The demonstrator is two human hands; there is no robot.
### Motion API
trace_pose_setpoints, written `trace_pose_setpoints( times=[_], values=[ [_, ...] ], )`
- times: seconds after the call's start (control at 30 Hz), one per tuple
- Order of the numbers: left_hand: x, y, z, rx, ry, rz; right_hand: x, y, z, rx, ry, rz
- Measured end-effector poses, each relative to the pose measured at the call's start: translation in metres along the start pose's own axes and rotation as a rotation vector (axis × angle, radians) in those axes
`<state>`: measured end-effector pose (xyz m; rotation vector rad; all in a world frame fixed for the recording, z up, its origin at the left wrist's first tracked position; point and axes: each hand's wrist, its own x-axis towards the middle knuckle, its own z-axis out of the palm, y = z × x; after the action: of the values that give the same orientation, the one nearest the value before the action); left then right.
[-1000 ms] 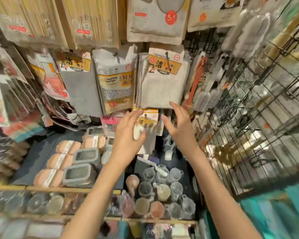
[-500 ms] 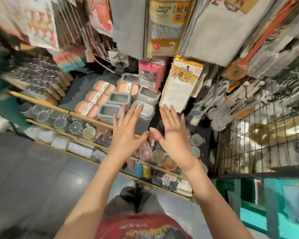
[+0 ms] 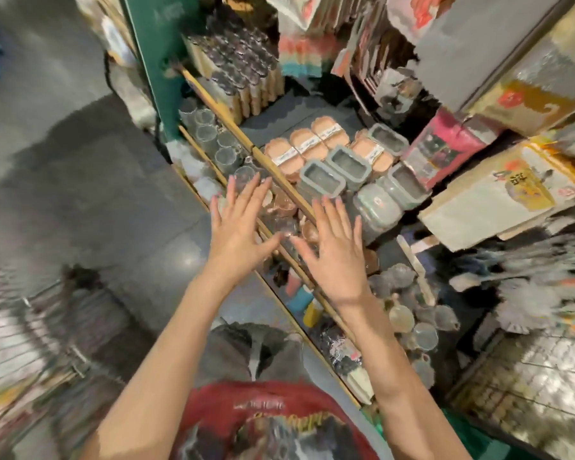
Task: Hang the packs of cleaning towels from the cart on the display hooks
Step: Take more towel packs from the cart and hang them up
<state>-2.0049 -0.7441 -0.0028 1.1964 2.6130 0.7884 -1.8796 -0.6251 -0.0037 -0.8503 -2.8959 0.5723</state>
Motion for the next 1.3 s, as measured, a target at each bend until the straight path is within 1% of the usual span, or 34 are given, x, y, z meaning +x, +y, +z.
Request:
trace_pose_setpoints(
  times=[0.2, 0.4, 0.57, 0.67, 0.8, 0.9, 1.0, 1.1, 1.2, 1.3],
  values=[
    [-0.015, -0.062, -0.032, 0.012, 0.103, -0.158, 0.038, -0.059, 0.020, -0.066, -0.115, -0.160],
    [-0.028, -0.136, -0.083, 0.040, 0.243, -0.319, 0.073, -0.144, 0.045, -0.116, -0.111, -0.320],
    [-0.056, -0.208, -0.132, 0.071, 0.362, -0.452, 0.092, -0.226, 0.083, -0.082, -0.133, -0.454],
    [-0.079, -0.252, -0.167, 0.131, 0.447, -0.538, 0.103, -0.280, 0.109, -0.031, -0.172, -0.545],
    [-0.124, -0.306, -0.216, 0.195, 0.558, -0.698, 0.112, -0.360, 0.139, -0.014, -0.236, -0.710],
    [-0.159, -0.334, -0.237, 0.192, 0.642, -0.869, 0.115, -0.410, 0.154, -0.002, -0.268, -0.848],
    [-0.189, -0.353, -0.247, 0.181, 0.703, -1.026, 0.123, -0.451, 0.172, -0.011, -0.329, -0.985],
    [-0.214, -0.373, -0.255, 0.242, 0.725, -1.184, 0.132, -0.496, 0.194, 0.003, -0.407, -1.139],
    [-0.227, -0.385, -0.260, 0.233, 0.841, -1.362, 0.141, -0.542, 0.215, -0.017, -0.478, -1.326],
    [-0.227, -0.390, -0.261, 0.206, 0.915, -1.455, 0.153, -0.582, 0.231, -0.031, -0.511, -1.498]
  ],
)
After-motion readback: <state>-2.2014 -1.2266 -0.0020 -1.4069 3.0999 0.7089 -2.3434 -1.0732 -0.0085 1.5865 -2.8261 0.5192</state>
